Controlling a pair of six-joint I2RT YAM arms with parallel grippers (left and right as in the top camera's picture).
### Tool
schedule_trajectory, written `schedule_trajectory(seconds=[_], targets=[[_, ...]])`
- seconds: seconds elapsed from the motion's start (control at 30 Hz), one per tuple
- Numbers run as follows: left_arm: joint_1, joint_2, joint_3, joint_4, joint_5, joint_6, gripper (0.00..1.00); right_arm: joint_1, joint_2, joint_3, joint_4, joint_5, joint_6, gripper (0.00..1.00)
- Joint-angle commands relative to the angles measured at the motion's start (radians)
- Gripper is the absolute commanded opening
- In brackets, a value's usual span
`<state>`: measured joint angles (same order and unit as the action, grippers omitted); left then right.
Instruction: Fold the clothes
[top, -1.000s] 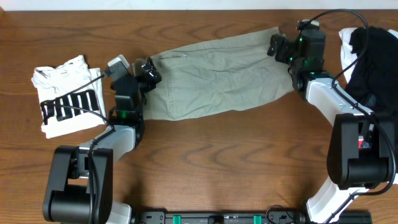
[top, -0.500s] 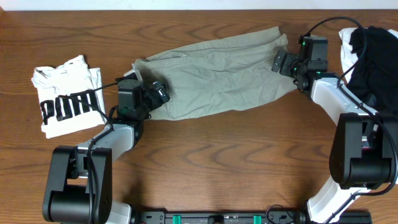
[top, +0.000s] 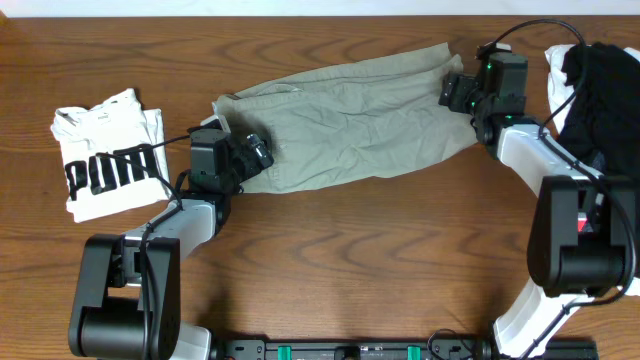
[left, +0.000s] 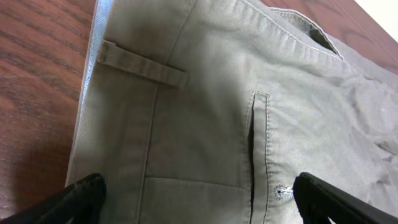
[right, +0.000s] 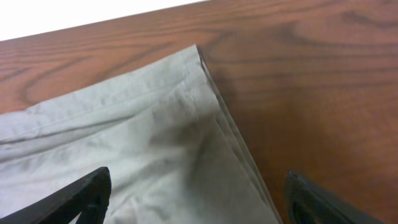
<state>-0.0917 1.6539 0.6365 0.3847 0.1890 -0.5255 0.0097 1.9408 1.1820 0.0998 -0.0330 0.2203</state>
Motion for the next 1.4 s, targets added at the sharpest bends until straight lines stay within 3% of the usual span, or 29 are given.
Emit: schedule_trajectory(seconds=[0.0,0.27,0.33,0.4,0.53,0.6,0.87,0.97,1.07,1.2,1.37], targets=[[0.002,0.004,0.011,-0.003,0.005,0.010,0.98,-0.002,0.076,0.009,0.055,-0.003,-0.037,0.89],[0.002,0.004,0.011,-0.003,0.005,0.010,0.98,-0.002,0.164,0.010,0.229,-0.027,-0.085,0.88],[0.002,0.004,0.011,-0.003,0.005,0.010,0.98,0.000,0.180,0.010,0.262,-0.028,-0.088,0.81],[0.002,0.004,0.011,-0.003,0.005,0.010,0.98,0.005,0.190,0.010,0.284,-0.027,-0.088,0.63],[0.002,0.004,0.011,-0.003,0.005,0.010,0.98,0.017,0.194,0.011,0.339,-0.027,-0.087,0.16],[0.002,0.004,0.011,-0.003,0.005,0.010,0.98,0.023,0.194,0.016,0.362,-0.027,-0.087,0.01],[0.002,0.004,0.011,-0.010,0.005,0.010,0.98,0.026,0.194,0.122,0.379,0.007,-0.048,0.01],[0.002,0.004,0.011,-0.011,0.005,0.010,0.98,0.026,0.194,0.165,0.363,0.022,-0.048,0.14],[0.002,0.004,0.011,-0.011,0.005,0.010,0.98,0.026,0.188,0.193,0.217,-0.016,-0.041,0.17],[0.002,0.004,0.011,-0.026,0.005,0.010,0.98,0.021,0.145,0.196,-0.050,-0.031,-0.054,0.34],[0.002,0.004,0.011,-0.045,0.005,0.037,0.98,-0.008,0.092,0.196,-0.292,-0.008,-0.066,0.36]])
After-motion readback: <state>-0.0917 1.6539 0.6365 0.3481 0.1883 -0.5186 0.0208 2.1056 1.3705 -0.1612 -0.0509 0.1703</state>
